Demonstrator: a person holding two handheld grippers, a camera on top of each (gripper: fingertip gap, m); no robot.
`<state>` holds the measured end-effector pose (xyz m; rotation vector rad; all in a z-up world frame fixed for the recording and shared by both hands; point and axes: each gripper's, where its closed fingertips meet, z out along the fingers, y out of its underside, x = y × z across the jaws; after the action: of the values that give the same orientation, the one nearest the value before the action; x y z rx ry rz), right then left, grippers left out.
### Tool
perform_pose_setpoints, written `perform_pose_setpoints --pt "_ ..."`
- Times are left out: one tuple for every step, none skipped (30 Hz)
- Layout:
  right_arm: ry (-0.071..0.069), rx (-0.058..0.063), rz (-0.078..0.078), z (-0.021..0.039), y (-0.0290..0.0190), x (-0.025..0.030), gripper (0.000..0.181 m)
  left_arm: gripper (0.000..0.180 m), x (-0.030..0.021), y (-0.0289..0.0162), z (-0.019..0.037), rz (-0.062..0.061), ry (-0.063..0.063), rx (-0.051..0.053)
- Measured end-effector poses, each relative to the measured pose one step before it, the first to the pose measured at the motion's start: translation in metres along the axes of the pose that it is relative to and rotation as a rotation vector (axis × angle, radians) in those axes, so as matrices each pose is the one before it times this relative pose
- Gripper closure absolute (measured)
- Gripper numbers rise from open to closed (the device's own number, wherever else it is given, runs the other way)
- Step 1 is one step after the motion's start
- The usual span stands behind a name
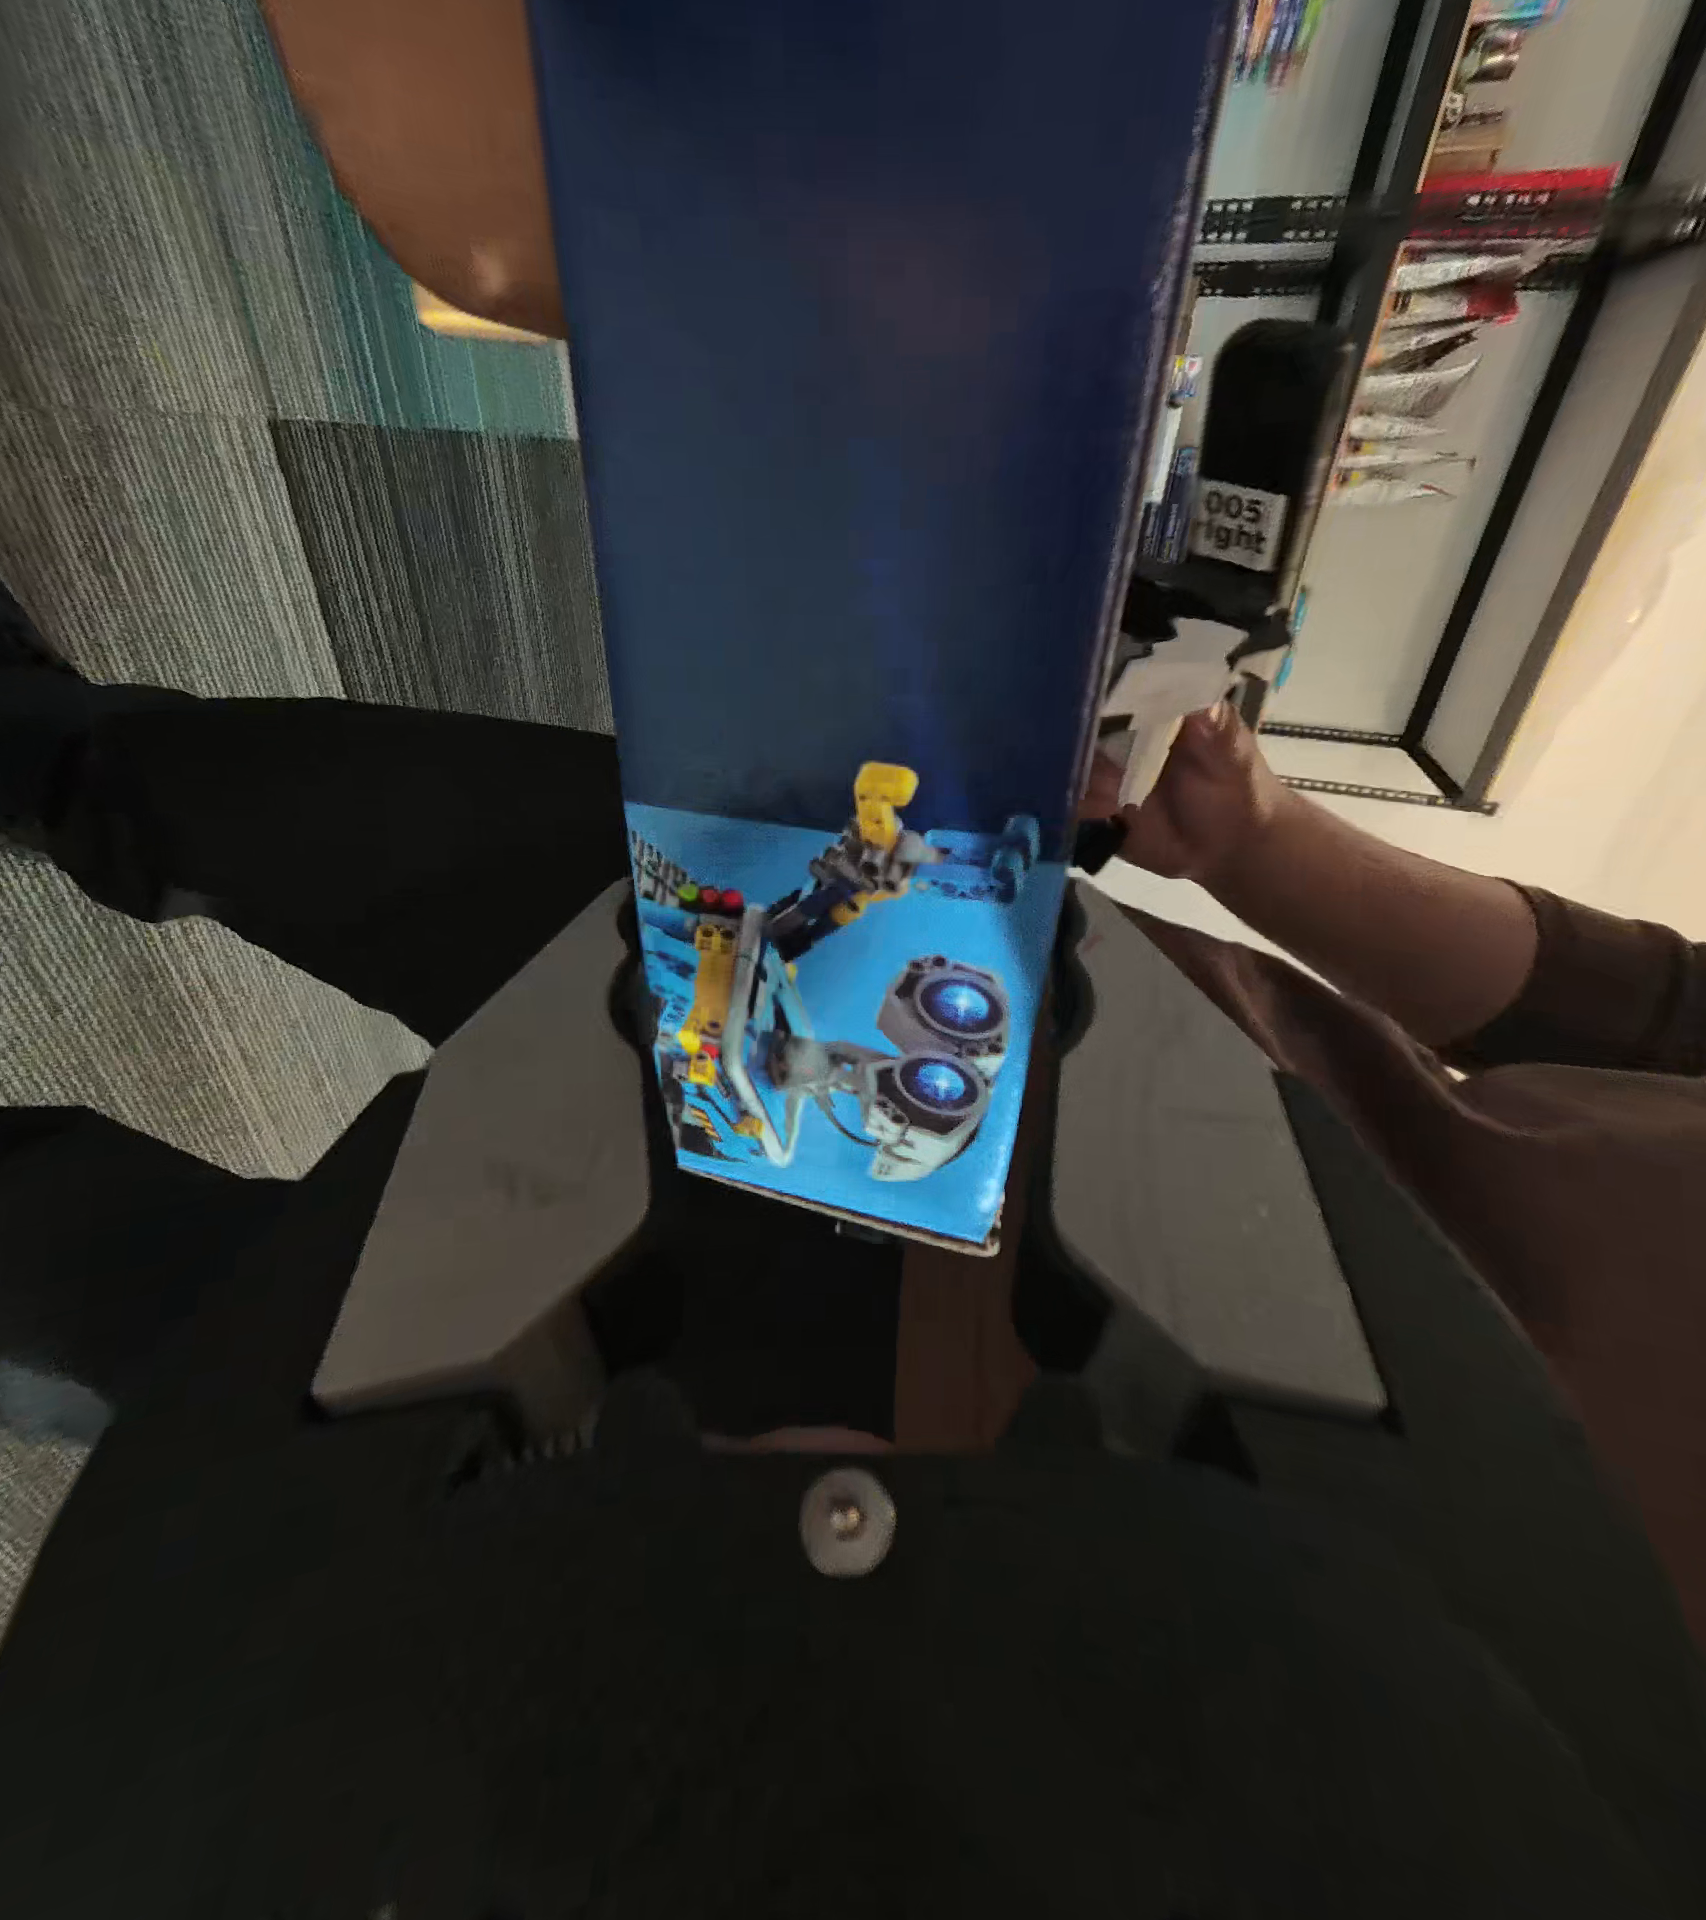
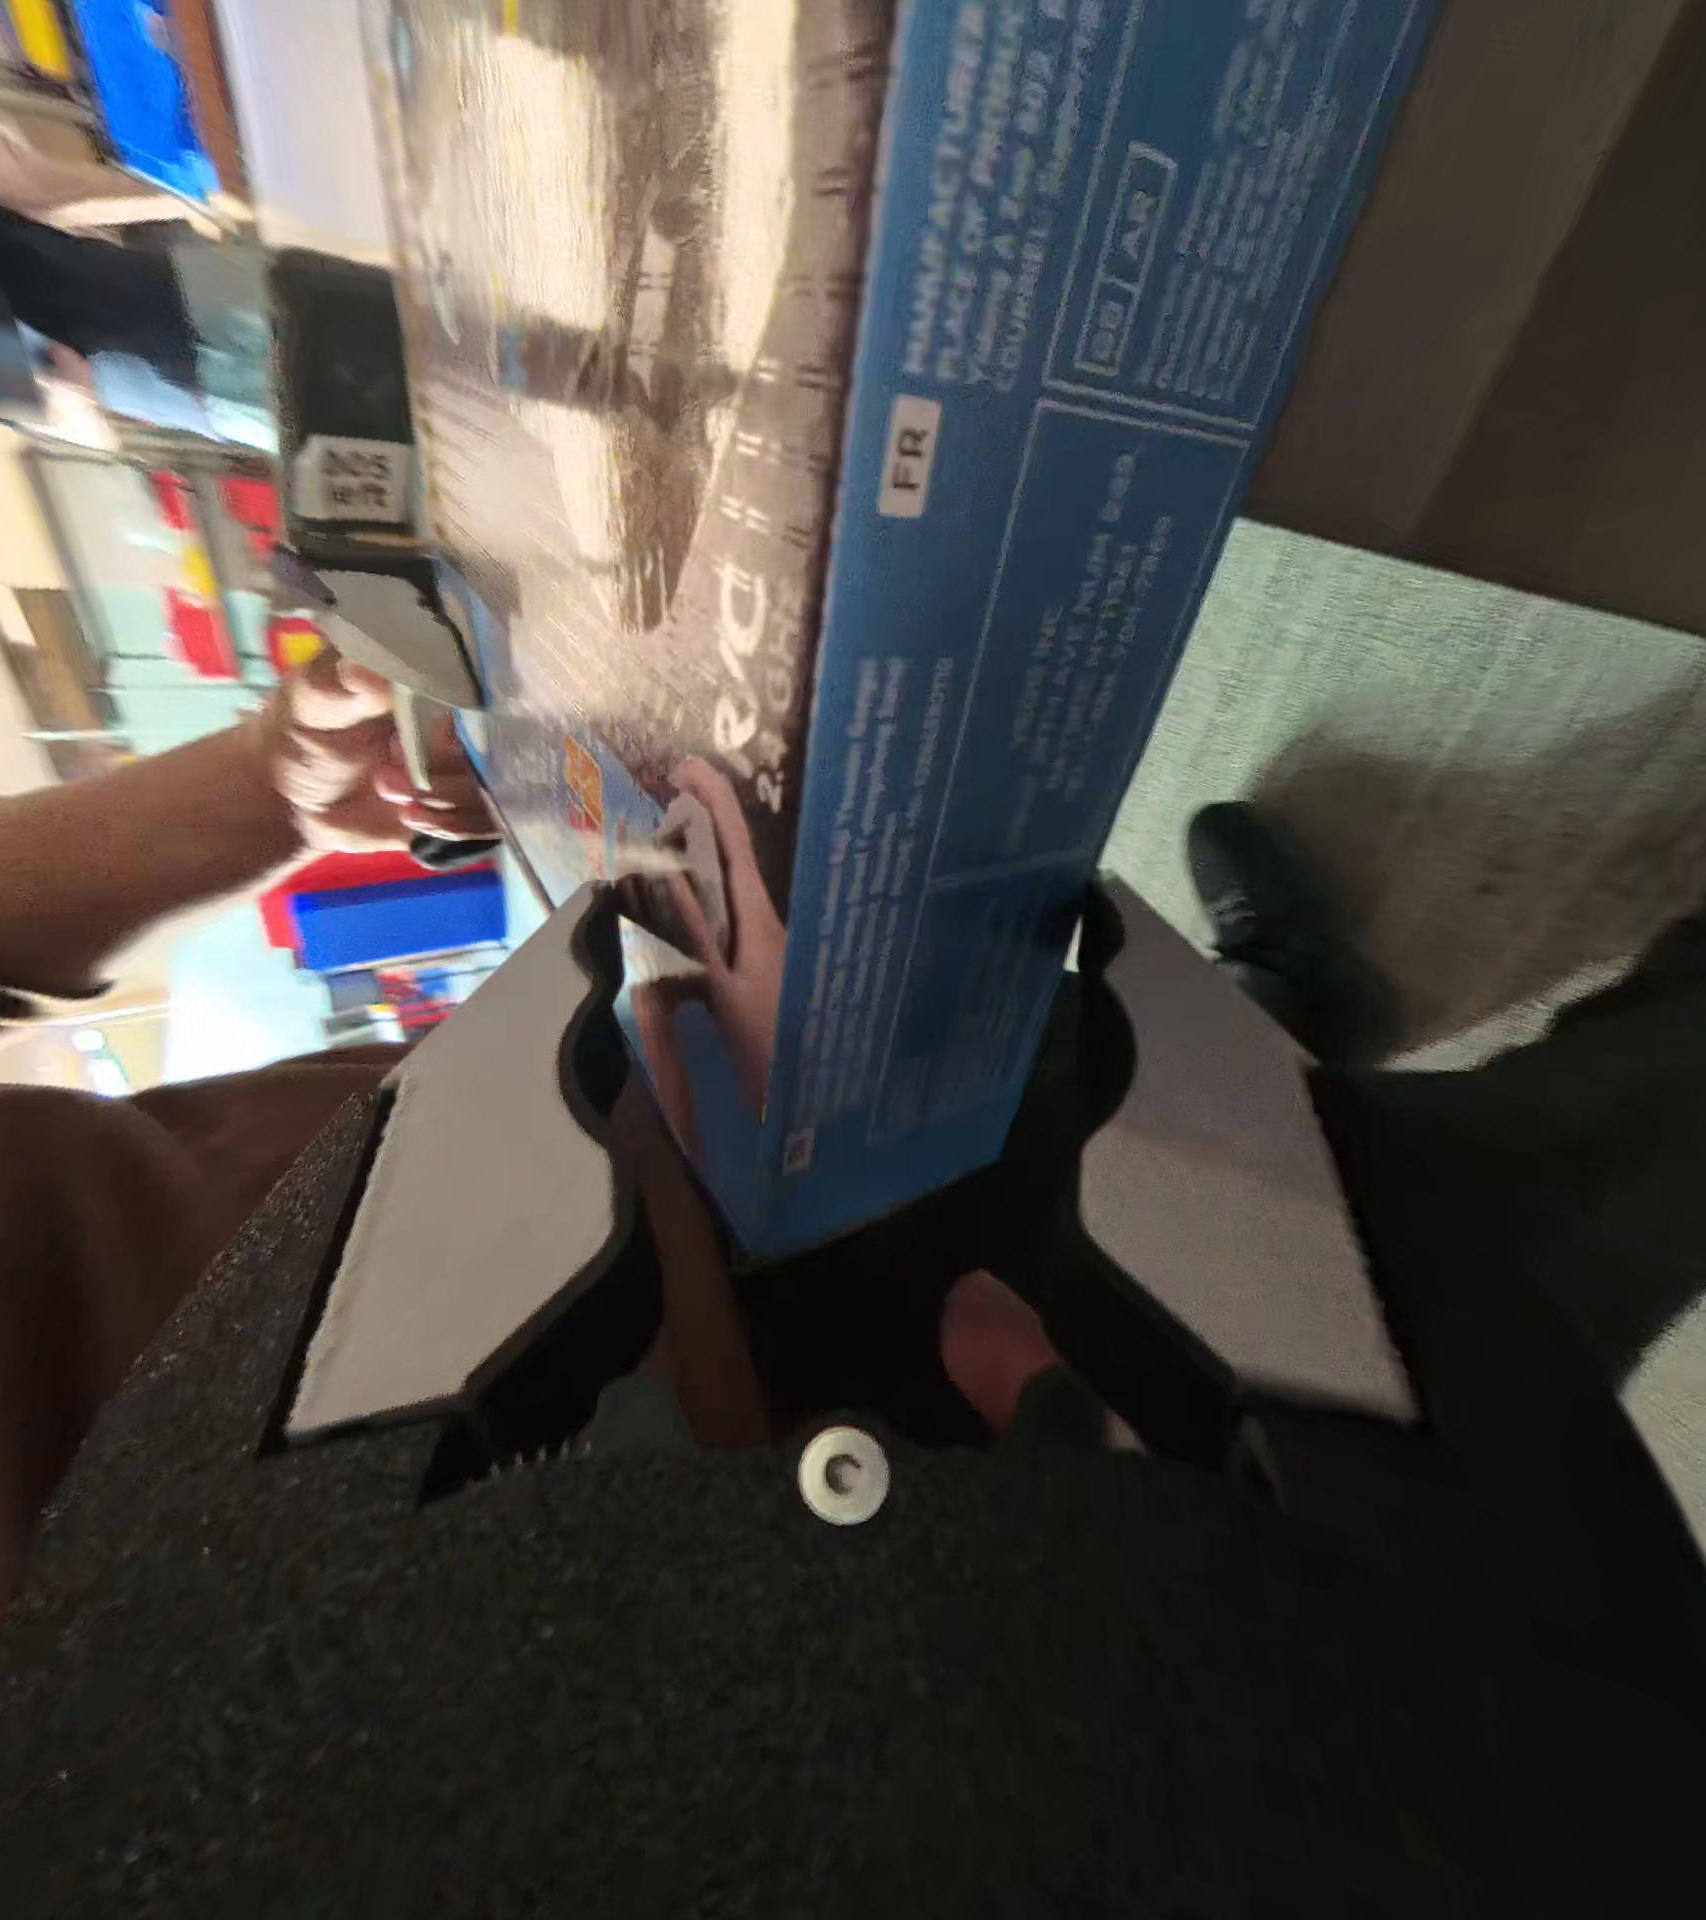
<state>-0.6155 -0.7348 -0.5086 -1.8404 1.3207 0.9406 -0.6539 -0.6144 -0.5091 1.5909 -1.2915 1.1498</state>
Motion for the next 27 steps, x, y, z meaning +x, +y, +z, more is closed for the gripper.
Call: perform_pose_setpoints --pt "-0.0408 0.0148 0.0214 0.00056 -0.00137 0.00028 0.096 0.103 0.00229 -0.00085 -0.00104 0.0126 -0.0065 0.0138" --pt "-0.0346 0.0120 0.0109 -0.00056 0.00017 -0.00101 0.098 0.104 0.00389 0.00055 -0.00169 0.0120 -0.0053 0.0173" --pt "-0.0237 0.0075 -0.0021 -0.00107 0.00195 -0.00228 0.099 0.105 0.00485 0.00263 -0.00171 0.0140 -0.0106 0.0078" --pt "-0.0198 0.0026 -0.0024 -0.00114 0.00402 -0.00337 0.099 0.105 0.00595 0.00389 -0.00229 0.0097 -0.0096 0.0064" --pt "-0.0198 0.0045 0.0065 -0.00141 0.00549 -0.00438 0.100 0.106 0.00648 0.00440 -0.00295 0.0133 -0.0060 0.0064" --pt "-0.0174 0.0097 0.0080 -0.00146 0.00596 -0.00531 0.101 0.106 0.00636 0.00534 -0.00335 0.0071 -0.0043 0.0022" --pt "-0.0125 0.0110 0.0080 -0.00142 0.00596 -0.00537 0.101 0.106 0.00588 0.00437 -0.00315 0.0035 -0.0034 -0.0002" --pt "-0.0084 0.0116 0.0053 -0.00117 0.00527 -0.00567 0.101 0.106 0.00553 0.00335 -0.00334 -0.0002 -0.0007 -0.0001" --pt "-0.0055 0.0143 0.0008 -0.00101 0.00346 -0.00630 0.101 0.106 0.00553 0.00167 -0.00347 0.0000 0.0016 0.0032" --pt "-0.0050 0.0173 -0.0025 -0.00122 0.00061 -0.00681 0.101 0.106 0.00555 0.00014 -0.00382 0.0001 0.0052 0.0058" --pt "-0.0072 0.0208 -0.0066 -0.00071 -0.00268 -0.00729 0.101 0.106 0.00576 -0.00116 -0.00420 0.0032 0.0067 0.0062" --pt "-0.0061 0.0223 -0.0102 -0.00010 -0.00524 -0.00817 0.101 0.105 0.00568 -0.00253 -0.00436 0.0056 0.0051 0.0130" --pt "-0.0024 0.0184 -0.0143 0.00142 -0.00651 -0.00843 0.101 0.105 0.00602 -0.00345 -0.00585 0.0059 0.0050 0.0137" --pt "-0.0026 0.0147 -0.0188 0.00278 -0.00703 -0.00833 0.101 0.105 0.00421 -0.00449 -0.00700 0.0082 0.0035 0.0174" --pt "-0.0035 0.0051 -0.0206 0.00473 -0.00644 -0.00838 0.101 0.105 0.00368 -0.00494 -0.00832 0.0155 0.0005 0.0178" --pt "-0.0038 -0.0027 -0.0229 0.00583 -0.00555 -0.00809 0.101 0.105 0.00292 -0.00525 -0.00906 0.0185 -0.0014 0.0128" --pt "-0.0052 -0.0037 -0.0191 0.00712 -0.00535 -0.00748 0.101 0.105 0.00336 -0.00722 -0.01032 0.0169 -0.0026 0.0144" --pt "-0.0065 -0.0024 -0.0122 0.00906 -0.00602 -0.00699 0.101 0.105 0.00075 -0.00936 -0.01126 0.0105 -0.0030 0.0179" --pt "-0.0064 -0.0105 -0.0097 0.01094 -0.00684 -0.00620 0.101 0.105 -0.00133 -0.01094 -0.01251 0.0164 -0.0052 0.0158" --pt "-0.0043 -0.0223 -0.0121 0.01408 -0.00743 -0.00475 0.101 0.105 -0.00425 -0.01153 -0.01343 0.0166 -0.0087 0.0089" --pt "-0.0024 -0.0286 -0.0113 0.01709 -0.00886 -0.00313 0.100 0.105 -0.00695 -0.01295 -0.01379 0.0125 -0.0112 0.0153" --pt "-0.0005 -0.0256 -0.0103 0.01819 -0.01145 -0.00173 0.100 0.105 -0.00850 -0.01490 -0.01376 0.0078 -0.0114 0.0213" --pt "-0.0001 -0.0149 -0.0098 0.01857 -0.01401 -0.00193 0.099 0.104 -0.00966 -0.01769 -0.01427 -0.0018 -0.0092 0.0203" --pt "-0.0014 -0.0075 -0.0052 0.01851 -0.01676 -0.00154 0.099 0.104 -0.01005 -0.01811 -0.01311 -0.0032 -0.0111 0.0192" --pt "0.0012 -0.0080 -0.0007 0.01970 -0.01919 -0.00048 0.098 0.104 -0.01163 -0.02000 -0.01232 0.0004 -0.0177 0.0264" --pt "0.0086 -0.0093 0.0012 0.02129 -0.02038 0.00090 0.096 0.103 -0.01450 -0.02165 -0.01144 -0.0047 -0.0183 0.0233" --pt "0.0186 -0.0198 0.0063 0.02107 -0.01812 0.00312 0.094 0.102 -0.01735 -0.01899 -0.00934 -0.0082 -0.0249 0.0196"
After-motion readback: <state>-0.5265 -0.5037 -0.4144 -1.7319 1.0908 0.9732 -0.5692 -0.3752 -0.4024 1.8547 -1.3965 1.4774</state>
